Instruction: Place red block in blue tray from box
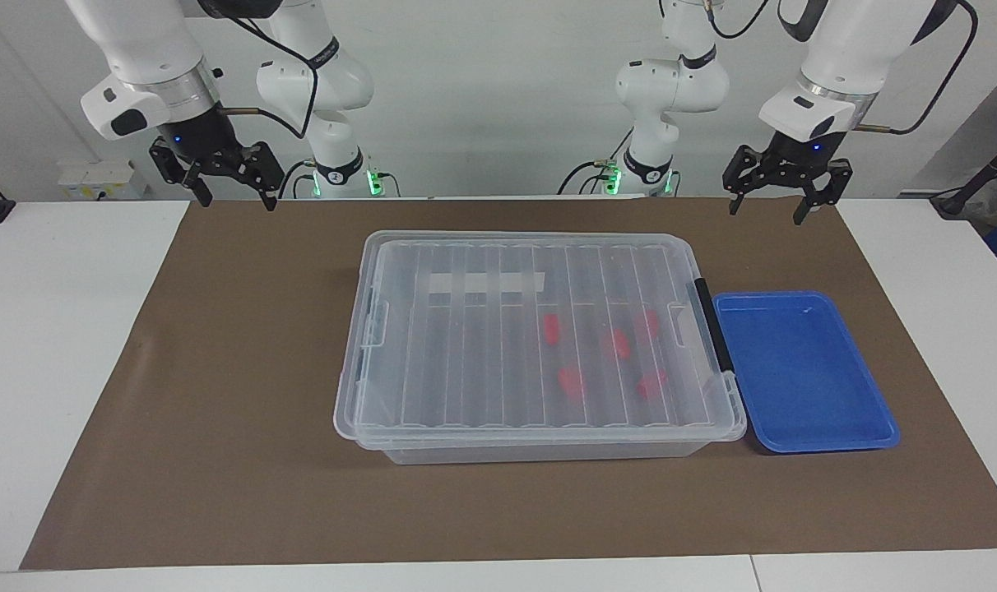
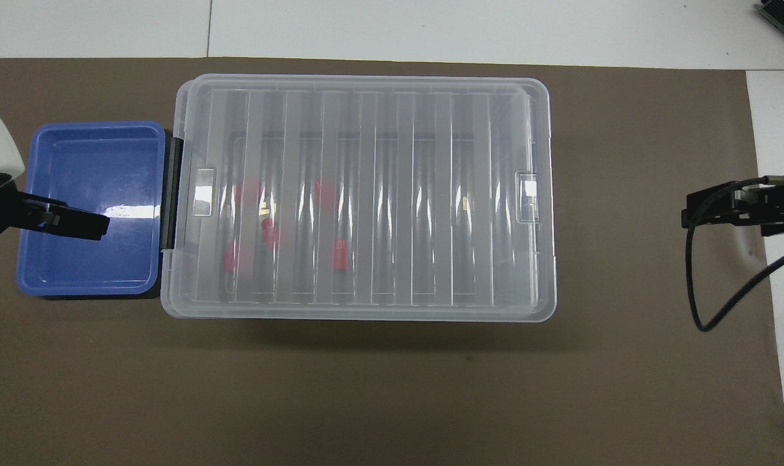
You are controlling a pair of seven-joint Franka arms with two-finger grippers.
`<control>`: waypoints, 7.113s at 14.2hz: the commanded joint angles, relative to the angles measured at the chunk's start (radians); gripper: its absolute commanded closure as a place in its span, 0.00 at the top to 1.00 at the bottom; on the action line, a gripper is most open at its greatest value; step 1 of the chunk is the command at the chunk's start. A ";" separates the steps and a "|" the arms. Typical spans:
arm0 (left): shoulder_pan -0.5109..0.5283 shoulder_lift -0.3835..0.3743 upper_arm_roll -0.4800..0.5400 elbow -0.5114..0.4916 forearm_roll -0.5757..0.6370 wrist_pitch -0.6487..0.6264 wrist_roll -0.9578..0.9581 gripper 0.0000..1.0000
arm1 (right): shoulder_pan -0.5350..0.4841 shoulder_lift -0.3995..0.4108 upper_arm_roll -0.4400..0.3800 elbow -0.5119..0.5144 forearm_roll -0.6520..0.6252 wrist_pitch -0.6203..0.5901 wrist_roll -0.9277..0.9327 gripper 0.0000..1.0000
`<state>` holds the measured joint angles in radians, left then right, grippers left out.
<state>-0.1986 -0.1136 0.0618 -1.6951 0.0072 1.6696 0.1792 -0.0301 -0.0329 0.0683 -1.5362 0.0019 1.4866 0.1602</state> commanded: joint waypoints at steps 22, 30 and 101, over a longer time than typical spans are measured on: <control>0.015 -0.026 -0.007 -0.026 -0.015 0.002 -0.007 1.00 | 0.139 0.132 0.007 -0.205 -0.008 0.457 0.091 0.99; 0.037 -0.021 -0.003 -0.024 -0.013 0.041 0.000 1.00 | 0.167 0.189 0.007 -0.242 -0.056 0.509 0.091 0.99; -0.193 0.336 -0.019 -0.027 0.061 0.241 -0.930 0.00 | 0.009 -0.032 0.027 -0.071 -0.042 0.086 0.087 1.00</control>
<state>-0.4301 0.2270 0.0430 -1.8551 0.1382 2.0509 -0.8127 -0.0171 -0.0332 0.0907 -1.5723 -0.0257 1.5670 0.2482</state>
